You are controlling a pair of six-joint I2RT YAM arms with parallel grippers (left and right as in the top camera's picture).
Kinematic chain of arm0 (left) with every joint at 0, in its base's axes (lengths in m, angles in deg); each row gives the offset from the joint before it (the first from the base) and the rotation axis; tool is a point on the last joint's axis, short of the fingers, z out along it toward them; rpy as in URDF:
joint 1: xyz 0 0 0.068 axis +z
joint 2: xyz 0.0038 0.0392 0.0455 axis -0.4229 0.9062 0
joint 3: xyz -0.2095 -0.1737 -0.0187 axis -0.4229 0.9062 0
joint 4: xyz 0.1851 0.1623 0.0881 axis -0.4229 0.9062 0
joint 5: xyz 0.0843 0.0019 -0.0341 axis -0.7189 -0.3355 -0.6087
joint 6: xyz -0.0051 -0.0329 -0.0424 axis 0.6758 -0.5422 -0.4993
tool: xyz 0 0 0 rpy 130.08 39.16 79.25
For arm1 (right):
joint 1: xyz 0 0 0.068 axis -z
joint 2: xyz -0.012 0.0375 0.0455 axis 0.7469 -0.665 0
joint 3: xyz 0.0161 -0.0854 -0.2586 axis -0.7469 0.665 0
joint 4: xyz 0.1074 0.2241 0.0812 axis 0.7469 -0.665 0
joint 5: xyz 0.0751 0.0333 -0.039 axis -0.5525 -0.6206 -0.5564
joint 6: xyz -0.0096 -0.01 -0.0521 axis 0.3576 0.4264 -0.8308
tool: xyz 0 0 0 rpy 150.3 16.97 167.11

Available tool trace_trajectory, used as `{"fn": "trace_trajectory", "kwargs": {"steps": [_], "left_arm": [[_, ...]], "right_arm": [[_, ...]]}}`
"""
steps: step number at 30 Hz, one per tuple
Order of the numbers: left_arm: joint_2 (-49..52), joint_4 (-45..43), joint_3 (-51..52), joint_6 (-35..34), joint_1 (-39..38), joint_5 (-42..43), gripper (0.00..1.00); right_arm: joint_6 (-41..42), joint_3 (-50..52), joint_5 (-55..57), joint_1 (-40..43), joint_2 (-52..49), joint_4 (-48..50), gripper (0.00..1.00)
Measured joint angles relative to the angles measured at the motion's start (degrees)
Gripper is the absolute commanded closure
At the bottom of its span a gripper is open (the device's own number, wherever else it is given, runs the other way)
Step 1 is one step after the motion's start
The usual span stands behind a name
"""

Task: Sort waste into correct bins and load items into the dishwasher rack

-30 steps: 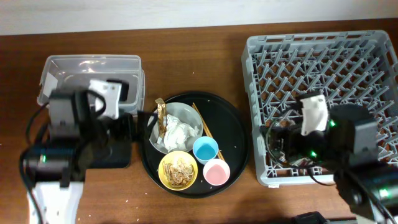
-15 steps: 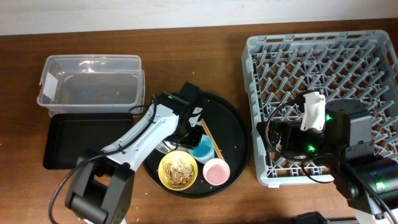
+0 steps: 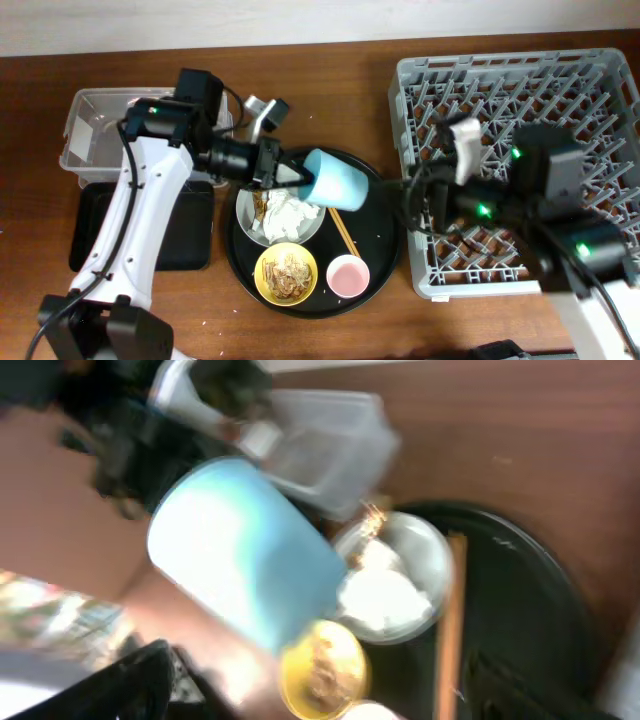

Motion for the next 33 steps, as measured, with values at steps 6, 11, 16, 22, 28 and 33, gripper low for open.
{"fn": "trace_trajectory", "kwargs": {"steps": [6, 11, 16, 22, 28, 33], "left_arm": [[0.0, 3.0, 0.0, 4.5, -1.5, 9.8, 1.0], [0.0, -0.2, 0.0, 5.3, -1.6, 15.3, 1.0], [0.0, -1.2, 0.0, 5.5, -1.5, 17.3, 0.83], [0.0, -1.3, 0.0, 6.1, -1.6, 12.6, 0.31], [0.0, -0.9, 0.0, 5.2, -1.6, -7.5, 0.01], [0.0, -1.3, 0.0, 3.9, -1.5, -18.3, 0.01]], "right_arm": [[-3.7, 0.0, -21.8, 0.0, -9.6, 5.9, 0.14], [-6.3, 0.0, -28.7, 0.0, -9.9, 5.7, 0.39], [-8.5, 0.0, -31.2, 0.3, -9.9, 5.7, 0.5], [-8.1, 0.0, -28.8, 1.4, -8.9, 5.4, 0.53], [-5.1, -0.8, -7.0, 5.3, -0.7, -12.1, 0.54], [-0.4, -1.2, 16.1, 12.9, 2.4, -29.4, 0.54]]}}
